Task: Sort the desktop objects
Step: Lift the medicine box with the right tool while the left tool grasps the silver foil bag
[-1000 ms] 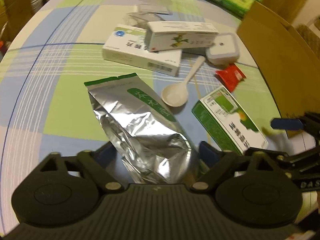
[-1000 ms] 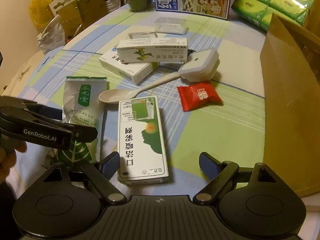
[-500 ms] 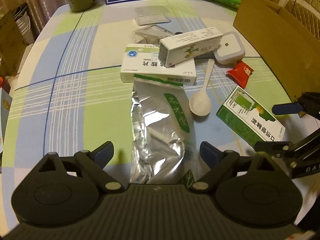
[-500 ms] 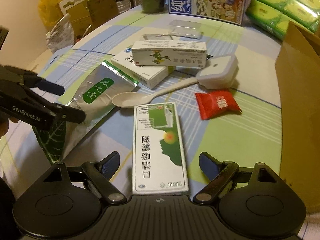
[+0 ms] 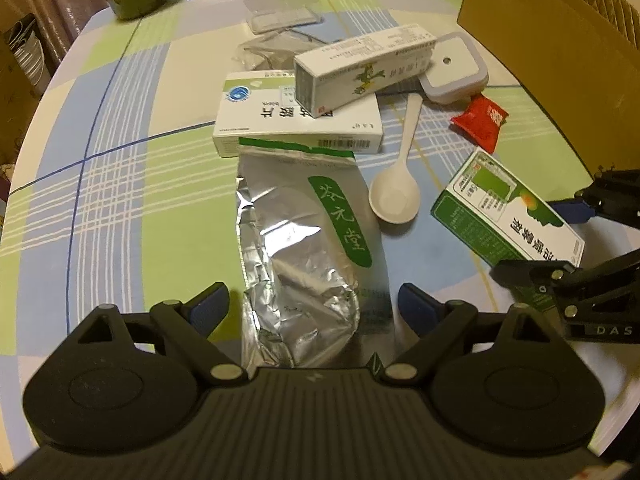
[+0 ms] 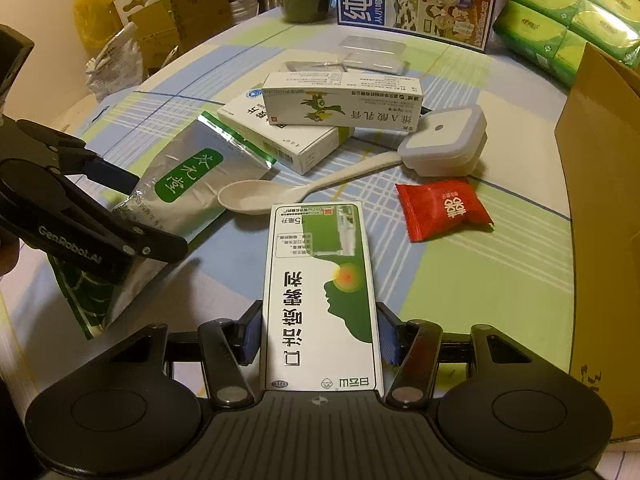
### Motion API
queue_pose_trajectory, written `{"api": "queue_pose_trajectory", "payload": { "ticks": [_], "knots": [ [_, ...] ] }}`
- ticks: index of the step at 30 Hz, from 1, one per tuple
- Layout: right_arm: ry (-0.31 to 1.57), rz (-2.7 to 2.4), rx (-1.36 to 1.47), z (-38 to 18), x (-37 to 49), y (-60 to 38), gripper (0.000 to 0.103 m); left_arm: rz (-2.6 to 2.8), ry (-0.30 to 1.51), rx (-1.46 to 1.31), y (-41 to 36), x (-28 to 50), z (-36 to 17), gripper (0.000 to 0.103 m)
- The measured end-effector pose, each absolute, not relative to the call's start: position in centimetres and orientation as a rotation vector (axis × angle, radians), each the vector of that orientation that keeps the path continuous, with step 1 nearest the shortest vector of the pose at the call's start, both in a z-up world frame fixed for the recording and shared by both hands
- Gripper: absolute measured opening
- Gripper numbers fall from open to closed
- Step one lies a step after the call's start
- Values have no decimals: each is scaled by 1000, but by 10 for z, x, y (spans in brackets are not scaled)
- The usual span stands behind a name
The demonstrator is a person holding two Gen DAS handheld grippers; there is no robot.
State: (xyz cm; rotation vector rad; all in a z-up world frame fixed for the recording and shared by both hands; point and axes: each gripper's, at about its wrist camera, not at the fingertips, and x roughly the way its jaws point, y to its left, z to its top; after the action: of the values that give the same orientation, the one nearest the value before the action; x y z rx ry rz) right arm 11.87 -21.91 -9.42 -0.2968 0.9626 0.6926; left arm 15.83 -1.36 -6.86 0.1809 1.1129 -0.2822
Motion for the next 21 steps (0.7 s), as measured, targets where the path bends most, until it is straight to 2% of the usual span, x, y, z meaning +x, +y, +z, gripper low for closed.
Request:
{"api": "queue_pose_trajectory", "payload": {
  "ticks": [2,5,8,10,12,17,19,21],
  "knots": [
    [960,692,-298,-96,118,-219,54,-286,1134,199,-17,159,-72,78],
    [955,690,-297,-96,118,-218,55,-285,1136,203,-19,160,-73,79],
    [961,689,-270,-96,119,-219,59,-290,1134,201,-17,160,-72,71],
    [961,689,-262,-96,119,-218,63,-306,1137,187,-14,160,-69,53],
    [959,689,-259,-96,119,-218,64,-299,1143,194,-12,159,-64,48],
    [961,690,-243,-96,118,-218,64,-286,1147,201,-5,155,-61,46],
    [955,682,-245,-95,117,-218,53,-282,1148,198,-4,152,-61,46],
    [953,684,-244,-95,116,-219,53,-281,1150,200,-3,149,-60,46]
  ]
}}
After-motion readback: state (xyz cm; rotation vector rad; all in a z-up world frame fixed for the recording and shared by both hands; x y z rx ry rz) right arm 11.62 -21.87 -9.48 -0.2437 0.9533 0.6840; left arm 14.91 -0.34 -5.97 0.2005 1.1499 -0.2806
